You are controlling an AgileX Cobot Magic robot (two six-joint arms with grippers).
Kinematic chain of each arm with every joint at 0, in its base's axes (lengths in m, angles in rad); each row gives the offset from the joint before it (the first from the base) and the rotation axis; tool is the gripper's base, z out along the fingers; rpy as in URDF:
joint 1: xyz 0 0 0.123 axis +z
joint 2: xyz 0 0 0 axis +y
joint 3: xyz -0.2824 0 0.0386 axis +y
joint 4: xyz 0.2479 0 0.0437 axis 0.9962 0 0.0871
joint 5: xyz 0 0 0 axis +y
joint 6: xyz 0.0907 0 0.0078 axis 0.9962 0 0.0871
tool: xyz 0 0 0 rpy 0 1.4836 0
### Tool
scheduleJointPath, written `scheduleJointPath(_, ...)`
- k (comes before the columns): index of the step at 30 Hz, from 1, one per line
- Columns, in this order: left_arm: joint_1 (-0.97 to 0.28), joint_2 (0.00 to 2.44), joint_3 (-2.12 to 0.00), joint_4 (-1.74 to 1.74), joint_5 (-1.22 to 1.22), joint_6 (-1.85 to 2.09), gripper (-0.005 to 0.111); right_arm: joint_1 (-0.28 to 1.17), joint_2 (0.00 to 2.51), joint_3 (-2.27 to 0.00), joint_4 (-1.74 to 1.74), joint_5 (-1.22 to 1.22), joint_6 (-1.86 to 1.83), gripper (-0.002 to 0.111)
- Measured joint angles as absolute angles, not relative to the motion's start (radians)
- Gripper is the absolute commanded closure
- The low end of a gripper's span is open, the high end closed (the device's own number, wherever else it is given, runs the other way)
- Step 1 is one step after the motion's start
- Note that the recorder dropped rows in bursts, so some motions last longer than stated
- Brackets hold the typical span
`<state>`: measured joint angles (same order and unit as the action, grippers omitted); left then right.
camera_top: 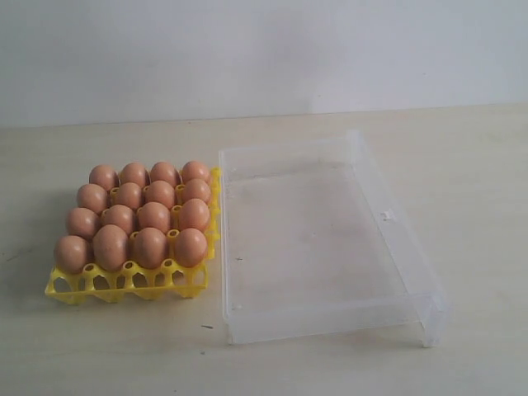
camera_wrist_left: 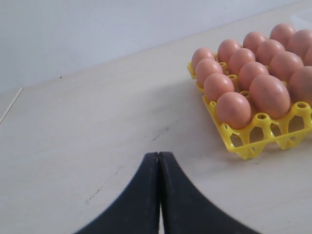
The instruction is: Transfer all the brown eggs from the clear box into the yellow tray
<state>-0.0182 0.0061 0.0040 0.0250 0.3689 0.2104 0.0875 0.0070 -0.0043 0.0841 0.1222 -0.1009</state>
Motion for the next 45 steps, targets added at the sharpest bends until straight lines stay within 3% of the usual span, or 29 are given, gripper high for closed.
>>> scheduleJointPath(12,-0.018,0.006,0.004,0.025,0.369,0.21,0.107,0.088,0.007,-0.004,-0.076,0.145,-0.101,0.108)
scheduleJointPath(45,-0.018,0.006,0.004,0.025,0.369,0.21,0.107,0.088,0.007,-0.004,0.0,0.145,-0.04,0.108)
